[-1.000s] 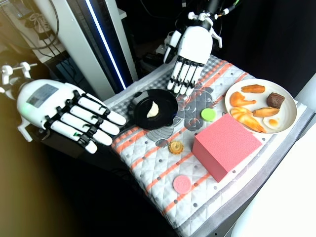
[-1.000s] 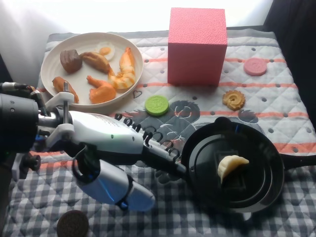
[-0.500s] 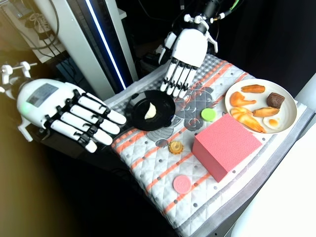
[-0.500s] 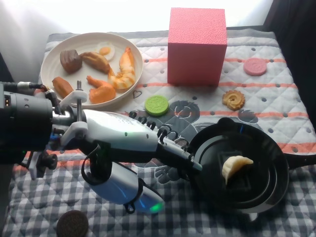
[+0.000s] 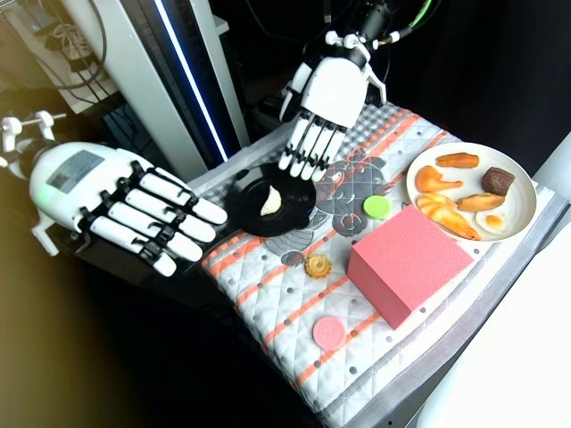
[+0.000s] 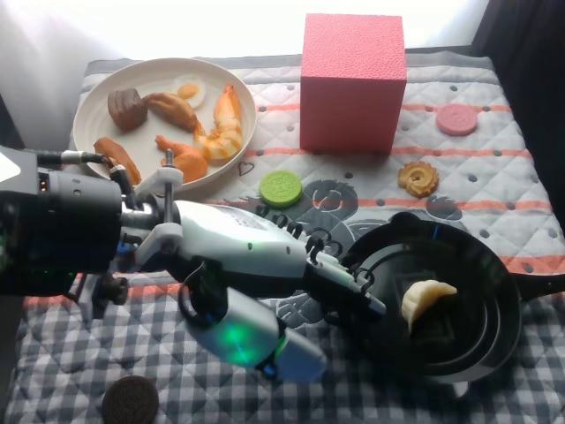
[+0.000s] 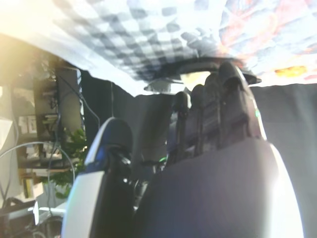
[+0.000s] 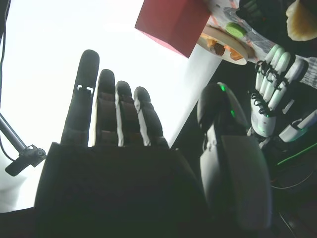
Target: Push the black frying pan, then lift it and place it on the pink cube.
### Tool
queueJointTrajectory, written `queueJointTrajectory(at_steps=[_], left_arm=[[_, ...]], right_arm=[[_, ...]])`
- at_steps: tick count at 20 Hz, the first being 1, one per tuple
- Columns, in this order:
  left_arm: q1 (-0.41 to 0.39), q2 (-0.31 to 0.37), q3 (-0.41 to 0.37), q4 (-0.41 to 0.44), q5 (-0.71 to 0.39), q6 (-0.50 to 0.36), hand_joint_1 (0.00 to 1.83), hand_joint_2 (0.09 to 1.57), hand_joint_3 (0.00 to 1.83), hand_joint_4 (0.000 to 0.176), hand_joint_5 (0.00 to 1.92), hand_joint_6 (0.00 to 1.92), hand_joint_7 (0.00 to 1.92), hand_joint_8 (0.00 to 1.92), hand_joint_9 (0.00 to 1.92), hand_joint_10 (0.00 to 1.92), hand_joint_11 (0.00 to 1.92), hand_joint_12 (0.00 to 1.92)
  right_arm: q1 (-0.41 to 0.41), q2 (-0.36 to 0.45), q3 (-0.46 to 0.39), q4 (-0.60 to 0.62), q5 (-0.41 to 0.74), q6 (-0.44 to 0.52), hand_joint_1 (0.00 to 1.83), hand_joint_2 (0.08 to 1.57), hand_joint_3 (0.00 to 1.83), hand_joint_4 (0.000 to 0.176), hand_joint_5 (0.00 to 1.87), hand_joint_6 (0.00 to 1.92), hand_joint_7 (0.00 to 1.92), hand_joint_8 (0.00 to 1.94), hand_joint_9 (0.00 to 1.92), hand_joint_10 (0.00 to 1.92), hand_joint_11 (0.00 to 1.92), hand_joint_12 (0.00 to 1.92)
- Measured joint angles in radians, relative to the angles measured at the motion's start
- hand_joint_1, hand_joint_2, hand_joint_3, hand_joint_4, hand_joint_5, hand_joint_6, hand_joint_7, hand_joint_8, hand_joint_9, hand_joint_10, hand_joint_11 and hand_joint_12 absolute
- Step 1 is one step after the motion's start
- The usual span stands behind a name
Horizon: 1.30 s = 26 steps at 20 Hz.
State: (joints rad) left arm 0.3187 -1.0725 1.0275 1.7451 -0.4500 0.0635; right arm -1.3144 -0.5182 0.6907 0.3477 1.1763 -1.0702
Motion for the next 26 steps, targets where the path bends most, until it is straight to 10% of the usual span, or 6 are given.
queueJointTrajectory(at_steps=[7, 13, 14, 18, 23, 26], left_arm=[[0.0, 0.013, -0.006, -0.033, -0.006, 0.026, 0.59, 1.26, 0.0, 0.0, 0.25, 0.03, 0.15, 0.0, 0.1, 0.01, 0.0, 0.37], [-0.001, 0.083, -0.032, -0.037, 0.006, 0.027, 0.48, 1.29, 0.0, 0.0, 0.28, 0.03, 0.18, 0.01, 0.12, 0.02, 0.0, 0.4], [-0.001, 0.092, -0.037, -0.037, 0.009, 0.026, 0.61, 1.29, 0.0, 0.0, 0.28, 0.02, 0.16, 0.0, 0.09, 0.01, 0.0, 0.05], [0.01, 0.116, -0.042, 0.025, 0.024, -0.037, 0.43, 1.31, 0.01, 0.0, 0.35, 0.04, 0.32, 0.05, 0.19, 0.05, 0.0, 0.0], [0.023, 0.091, -0.029, 0.055, 0.031, -0.057, 0.48, 1.3, 0.0, 0.0, 0.46, 0.01, 0.45, 0.01, 0.28, 0.09, 0.0, 0.77], [0.023, 0.058, -0.013, 0.054, 0.031, -0.058, 0.37, 1.35, 0.01, 0.0, 0.45, 0.01, 0.43, 0.0, 0.26, 0.07, 0.0, 0.68]], right_arm=[[-0.005, 0.0, 0.0, 0.0, 0.001, 0.001, 0.42, 1.31, 0.0, 0.0, 0.0, 0.0, 0.02, 0.0, 0.0, 0.3, 0.0, 1.31], [-0.005, 0.0, 0.0, 0.0, 0.001, 0.004, 0.41, 1.32, 0.0, 0.0, 0.0, 0.0, 0.04, 0.01, 0.0, 0.36, 0.0, 1.43], [-0.006, 0.0, 0.0, 0.003, 0.0, 0.004, 0.4, 1.32, 0.0, 0.0, 0.0, 0.0, 0.02, 0.0, 0.0, 0.36, 0.0, 1.44], [-0.006, 0.0, 0.0, 0.005, 0.001, 0.004, 0.39, 1.31, 0.0, 0.0, 0.0, 0.0, 0.01, 0.0, 0.01, 0.3, 0.0, 1.42], [-0.012, -0.002, 0.0, 0.008, 0.003, 0.004, 0.38, 1.32, 0.0, 0.0, 0.0, 0.0, 0.01, 0.01, 0.0, 0.34, 0.0, 1.37], [-0.012, -0.003, 0.005, 0.008, 0.001, 0.004, 0.36, 1.31, 0.0, 0.0, 0.0, 0.0, 0.0, 0.0, 0.0, 0.32, 0.0, 1.36]])
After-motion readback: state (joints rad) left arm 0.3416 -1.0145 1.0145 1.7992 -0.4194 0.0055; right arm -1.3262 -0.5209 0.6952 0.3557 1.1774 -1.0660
